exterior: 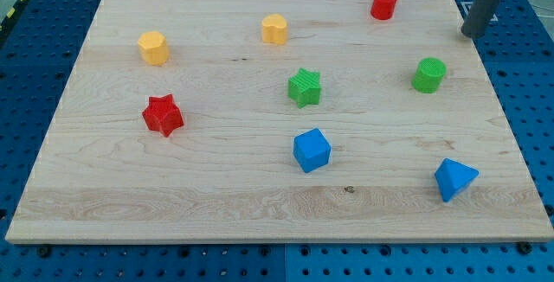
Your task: Push the green circle into the green star
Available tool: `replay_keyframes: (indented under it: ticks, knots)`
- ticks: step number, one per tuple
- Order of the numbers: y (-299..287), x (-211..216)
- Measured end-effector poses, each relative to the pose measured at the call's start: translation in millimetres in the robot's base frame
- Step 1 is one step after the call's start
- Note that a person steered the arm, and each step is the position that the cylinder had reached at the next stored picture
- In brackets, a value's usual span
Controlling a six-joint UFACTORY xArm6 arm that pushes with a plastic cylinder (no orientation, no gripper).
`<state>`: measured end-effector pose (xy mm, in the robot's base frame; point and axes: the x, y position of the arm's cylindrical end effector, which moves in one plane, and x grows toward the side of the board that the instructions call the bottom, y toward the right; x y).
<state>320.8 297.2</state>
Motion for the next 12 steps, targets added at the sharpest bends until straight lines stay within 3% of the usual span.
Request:
replay_keyframes:
  ticks: [2, 5, 8, 10, 12]
  knots:
    - [0, 34]
    - [-57, 34]
    - [-55, 70]
    - [-104, 73]
    - [-113, 87]
